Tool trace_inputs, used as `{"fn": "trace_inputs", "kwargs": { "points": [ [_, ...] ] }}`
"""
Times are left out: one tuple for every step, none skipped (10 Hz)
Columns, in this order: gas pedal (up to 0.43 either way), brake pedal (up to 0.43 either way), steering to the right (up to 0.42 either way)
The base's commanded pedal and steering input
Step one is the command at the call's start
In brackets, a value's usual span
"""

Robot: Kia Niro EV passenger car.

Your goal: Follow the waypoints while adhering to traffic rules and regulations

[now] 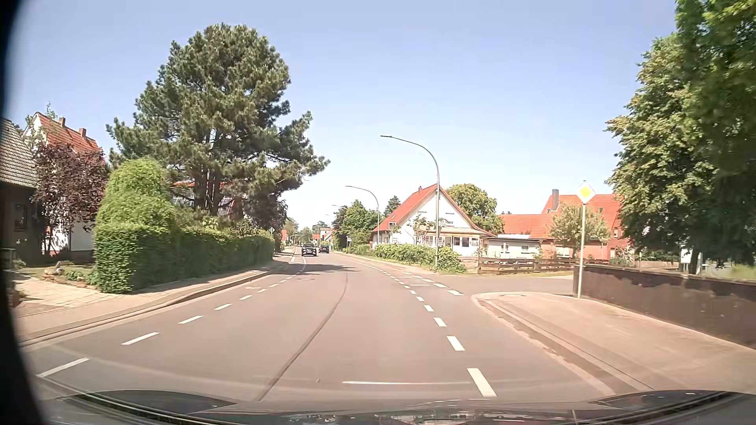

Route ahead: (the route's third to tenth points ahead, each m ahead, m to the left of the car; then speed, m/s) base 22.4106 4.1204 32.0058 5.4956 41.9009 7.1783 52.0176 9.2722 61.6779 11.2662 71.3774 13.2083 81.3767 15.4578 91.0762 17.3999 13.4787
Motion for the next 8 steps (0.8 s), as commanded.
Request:
{"fn": "trace_inputs", "kwargs": {
  "points": [
    [0.157,0.000,-0.018],
    [0.157,0.000,-0.018],
    [0.157,0.000,-0.018],
    [0.157,0.000,-0.018],
    [0.157,0.000,-0.019],
    [0.157,0.000,-0.021],
    [0.157,0.000,-0.024],
    [0.157,0.000,-0.025]
  ]
}}
